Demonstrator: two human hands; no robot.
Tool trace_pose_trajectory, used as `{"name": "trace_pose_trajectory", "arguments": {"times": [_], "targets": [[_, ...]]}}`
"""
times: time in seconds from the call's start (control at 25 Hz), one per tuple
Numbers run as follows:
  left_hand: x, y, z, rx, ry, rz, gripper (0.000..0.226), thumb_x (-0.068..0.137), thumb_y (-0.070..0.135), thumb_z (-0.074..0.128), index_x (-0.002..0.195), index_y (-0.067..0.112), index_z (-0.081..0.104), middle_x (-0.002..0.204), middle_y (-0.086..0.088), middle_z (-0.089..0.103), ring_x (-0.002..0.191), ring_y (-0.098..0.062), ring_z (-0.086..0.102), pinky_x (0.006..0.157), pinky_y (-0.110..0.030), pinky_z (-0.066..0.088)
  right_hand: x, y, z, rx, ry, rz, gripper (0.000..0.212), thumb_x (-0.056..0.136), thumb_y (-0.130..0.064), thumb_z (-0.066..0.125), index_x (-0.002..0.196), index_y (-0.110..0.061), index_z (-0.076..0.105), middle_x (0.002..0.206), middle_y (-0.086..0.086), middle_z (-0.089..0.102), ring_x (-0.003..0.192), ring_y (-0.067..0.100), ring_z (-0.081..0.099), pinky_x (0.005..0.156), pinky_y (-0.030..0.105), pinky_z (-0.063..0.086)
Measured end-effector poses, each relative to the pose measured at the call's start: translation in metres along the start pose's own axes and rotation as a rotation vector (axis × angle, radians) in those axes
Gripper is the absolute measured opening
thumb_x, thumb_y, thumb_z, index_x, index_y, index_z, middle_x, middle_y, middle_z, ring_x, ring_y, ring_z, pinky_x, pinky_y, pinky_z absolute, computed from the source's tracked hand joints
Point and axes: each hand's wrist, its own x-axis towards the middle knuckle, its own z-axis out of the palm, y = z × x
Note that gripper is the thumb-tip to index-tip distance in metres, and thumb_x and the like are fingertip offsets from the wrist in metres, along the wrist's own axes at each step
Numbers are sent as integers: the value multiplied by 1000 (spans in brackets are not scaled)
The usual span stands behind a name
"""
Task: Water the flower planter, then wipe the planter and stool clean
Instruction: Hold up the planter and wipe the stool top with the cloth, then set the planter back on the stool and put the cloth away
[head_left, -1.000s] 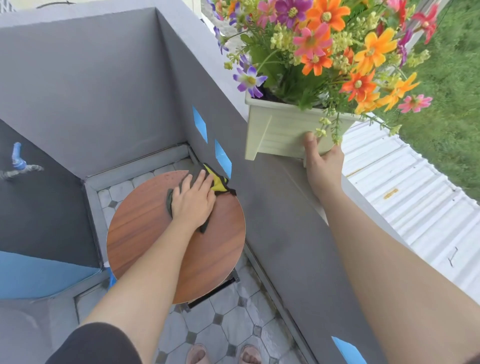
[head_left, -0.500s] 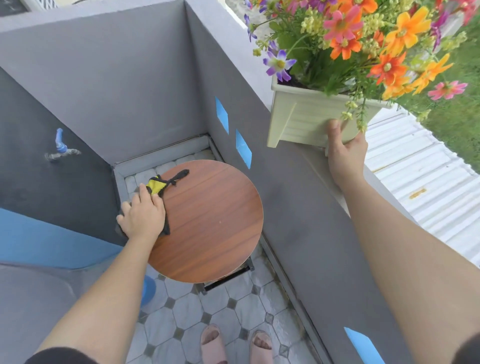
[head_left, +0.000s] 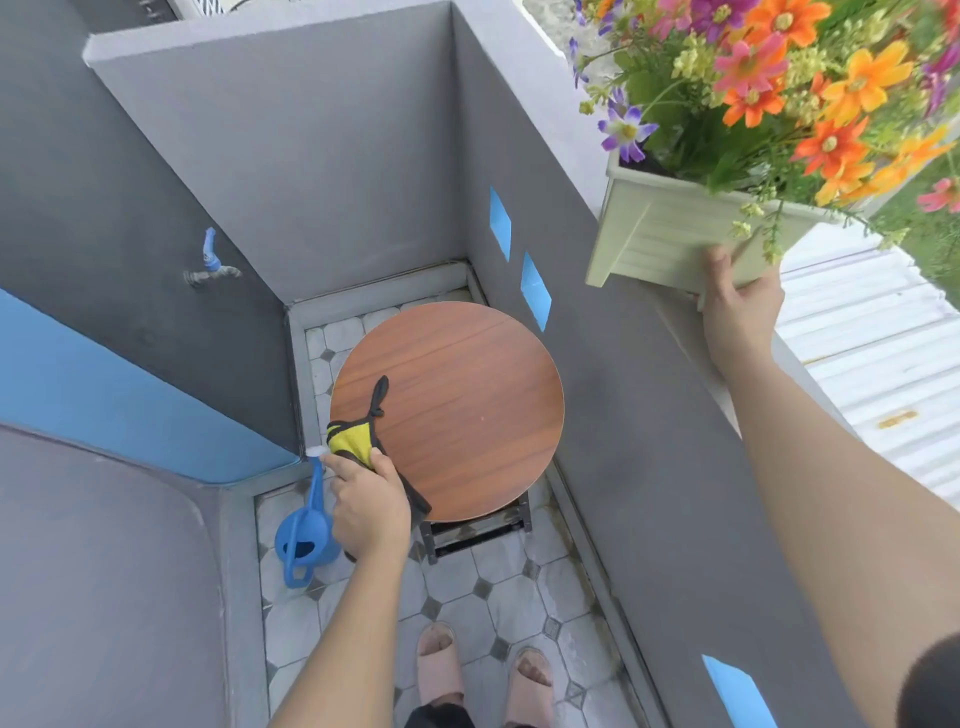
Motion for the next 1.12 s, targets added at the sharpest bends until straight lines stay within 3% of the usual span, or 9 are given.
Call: {"name": "trace_pose_trajectory", "arguments": {"times": [0.16, 0.28, 0.44, 0.52, 0.6, 0.76, 0.92, 1.04, 1.12], "targets": [[-42, -6, 12, -108, -21, -114, 65, 97, 45, 27, 145, 3, 19, 115, -26, 60, 92, -45, 60, 61, -42, 43, -3, -3, -1, 9, -10, -8, 60, 92, -31, 59, 142, -7, 34, 113, -11, 54, 100, -4, 52, 76, -5, 31], [-76, 2, 17, -223, -58, -188, 58, 97, 43, 28, 139, 2, 32, 112, -26, 60, 95, -44, 58, 66, -43, 43, -7, -6, -3, 7, -9, -48, 70, 95, -25, 58, 144, 7, 19, 136, 12, 45, 109, -1, 36, 78, -9, 21], [-110, 18, 23, -288, -199, -332, 50, 98, 42, 31, 118, -1, 47, 106, -25, 61, 96, -42, 58, 66, -37, 37, -8, -14, -4, 39, -58, -55, 51, 93, -26, 60, 134, -6, 39, 116, 3, 52, 84, -26, 48, 73, -6, 33], [-127, 22, 24, -252, -330, -255, 48, 98, 43, 33, 110, 0, 51, 98, -15, 62, 95, -37, 58, 67, -34, 36, -9, -17, -6, 44, -45, -54, 45, 94, -17, 59, 132, 2, 41, 109, 2, 51, 66, -21, 49, 60, -5, 35], [-133, 13, 26, -204, -566, -113, 36, 96, 41, 42, 95, 8, 55, 82, -4, 58, 84, -28, 57, 64, -30, 37, -10, -21, -7, 43, 2, -84, 46, 94, -17, 59, 131, 4, 42, 109, 4, 52, 73, -11, 48, 57, -4, 36], [-103, -42, 25, 172, -973, -19, 23, 83, 37, 57, 76, 15, 61, 75, -2, 63, 69, -14, 60, 62, -25, 43, -12, -35, -6, 64, 44, -95, 58, 87, -44, 55, 126, -3, 47, 102, 9, 57, 77, 6, 53, 47, 6, 46], [-42, -65, -14, 47, -524, -224, 51, 94, 48, 38, 85, 1, 58, 77, -10, 59, 72, -24, 54, 78, -34, 47, -21, -47, 5, 22, 22, -112, 58, 83, -53, 52, 123, -11, 50, 99, 3, 56, 71, 3, 58, 50, 24, 57], [27, -56, -44, -66, -299, -245, 42, 97, 31, 34, 108, -2, 58, 106, -22, 60, 89, -34, 51, 80, -35, 41, -48, -59, 24, 28, -12, -167, 27, 87, -50, 52, 114, -50, 49, 98, -8, 59, 82, 6, 58, 74, 35, 57], [62, -45, -56, -168, -253, -164, 35, 96, 23, 40, 120, 3, 57, 127, -18, 56, 109, -37, 52, 92, -38, 42, -73, -65, 42, 83, -54, -137, 21, 86, -52, 52, 103, -64, 47, 97, -20, 60, 92, 9, 62, 77, 44, 56]]}}
